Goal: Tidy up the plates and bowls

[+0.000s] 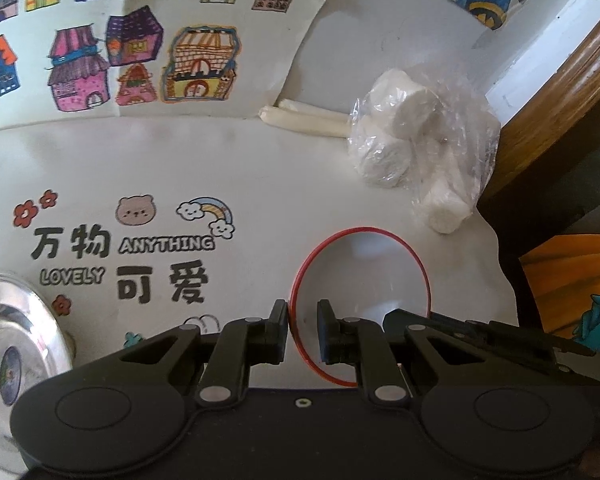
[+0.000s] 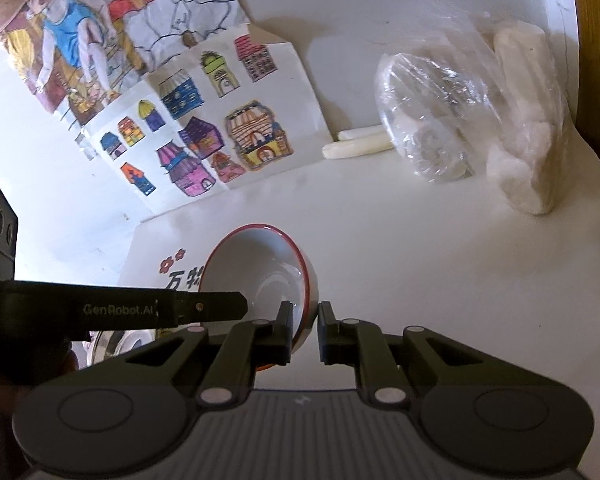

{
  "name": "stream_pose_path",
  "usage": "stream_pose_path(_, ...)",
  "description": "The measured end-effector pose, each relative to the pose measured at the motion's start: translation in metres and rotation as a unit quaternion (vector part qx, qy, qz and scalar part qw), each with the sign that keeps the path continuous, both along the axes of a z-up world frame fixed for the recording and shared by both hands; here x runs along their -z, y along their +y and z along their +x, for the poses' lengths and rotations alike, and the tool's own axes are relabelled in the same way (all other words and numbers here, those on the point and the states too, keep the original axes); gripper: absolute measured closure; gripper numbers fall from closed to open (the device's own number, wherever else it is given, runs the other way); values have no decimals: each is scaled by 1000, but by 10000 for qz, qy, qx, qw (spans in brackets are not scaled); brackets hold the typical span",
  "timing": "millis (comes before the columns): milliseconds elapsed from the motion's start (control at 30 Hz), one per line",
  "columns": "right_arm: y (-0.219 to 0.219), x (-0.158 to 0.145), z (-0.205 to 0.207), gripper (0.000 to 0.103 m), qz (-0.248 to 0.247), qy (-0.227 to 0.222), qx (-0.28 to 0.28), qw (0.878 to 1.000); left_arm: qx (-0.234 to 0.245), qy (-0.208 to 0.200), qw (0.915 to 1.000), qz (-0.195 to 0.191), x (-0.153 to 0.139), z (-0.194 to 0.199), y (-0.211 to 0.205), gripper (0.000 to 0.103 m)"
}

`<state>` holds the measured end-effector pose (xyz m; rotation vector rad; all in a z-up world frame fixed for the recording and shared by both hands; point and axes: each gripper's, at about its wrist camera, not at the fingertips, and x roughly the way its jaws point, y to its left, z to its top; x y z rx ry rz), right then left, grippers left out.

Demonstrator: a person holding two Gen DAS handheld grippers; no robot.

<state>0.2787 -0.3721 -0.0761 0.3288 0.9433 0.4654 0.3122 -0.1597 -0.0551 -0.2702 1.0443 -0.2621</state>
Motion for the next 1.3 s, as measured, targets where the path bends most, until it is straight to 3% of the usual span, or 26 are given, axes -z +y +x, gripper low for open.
stream_pose_path(633,45,-15,-39,89,-27,-128,-471,9988,-395,-99,9992,14,-9,-53,48,88)
stream_pose_path(1300,69,-5,-50,89,-34,70,-1013,9948,-822,119,9965,99,2,-82,67,87)
